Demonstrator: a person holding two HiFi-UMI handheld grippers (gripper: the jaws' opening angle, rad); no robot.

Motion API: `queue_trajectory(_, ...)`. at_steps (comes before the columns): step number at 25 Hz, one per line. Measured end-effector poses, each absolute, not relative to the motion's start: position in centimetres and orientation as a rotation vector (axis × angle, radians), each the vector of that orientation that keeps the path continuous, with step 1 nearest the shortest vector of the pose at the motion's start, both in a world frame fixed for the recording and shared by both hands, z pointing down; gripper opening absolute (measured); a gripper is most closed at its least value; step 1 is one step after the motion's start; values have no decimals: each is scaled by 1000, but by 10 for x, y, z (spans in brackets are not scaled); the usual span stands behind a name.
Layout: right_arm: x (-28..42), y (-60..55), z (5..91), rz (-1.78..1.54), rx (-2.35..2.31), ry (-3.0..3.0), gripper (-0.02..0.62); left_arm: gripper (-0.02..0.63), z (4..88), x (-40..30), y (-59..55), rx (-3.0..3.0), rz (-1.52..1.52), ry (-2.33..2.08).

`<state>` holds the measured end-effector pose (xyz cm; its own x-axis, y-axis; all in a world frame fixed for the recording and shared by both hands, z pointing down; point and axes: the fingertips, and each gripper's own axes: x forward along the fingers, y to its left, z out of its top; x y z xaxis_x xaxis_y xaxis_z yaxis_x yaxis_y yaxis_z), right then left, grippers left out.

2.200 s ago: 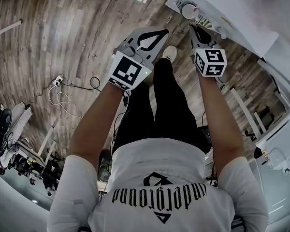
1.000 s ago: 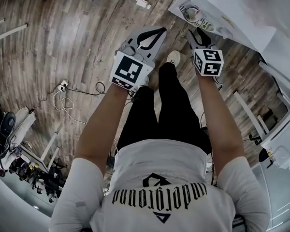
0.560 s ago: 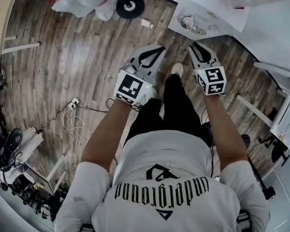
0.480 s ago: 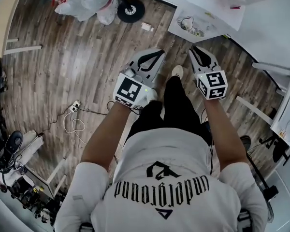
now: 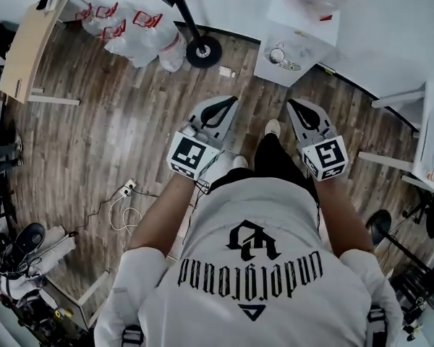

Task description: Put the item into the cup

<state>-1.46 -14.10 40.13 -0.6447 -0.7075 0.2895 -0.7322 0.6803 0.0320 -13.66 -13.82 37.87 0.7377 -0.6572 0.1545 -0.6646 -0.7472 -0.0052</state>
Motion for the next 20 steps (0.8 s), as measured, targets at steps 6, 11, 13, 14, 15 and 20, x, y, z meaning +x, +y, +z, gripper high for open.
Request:
queue_trajectory(6, -28, -94, 348, 48, 1118, -2687, 6, 8, 336, -146, -96, 2899, 127, -1077)
queue_trajectory(11, -26, -64, 315, -8, 1093, -2699, 6, 8, 303, -145, -73, 2907, 63, -1047)
queue_trajectory(13, -23, -55, 308, -22, 1088, -2706, 6, 8, 295, -146, -67, 2907, 46, -1049)
queue_trajectory(14, -21, -52, 305, -26, 1085, -2710, 6, 8, 292, -144, -63, 2908, 39, -1050)
queue_trajectory(15, -18, -48, 302, -29, 1083, -2716, 5, 8, 289, -143, -60, 2909, 34, -1050)
queue_trajectory(20, -2, -34, 290, -25, 1064, -2734, 5, 8, 276, -128, -45, 2911, 31, -1060)
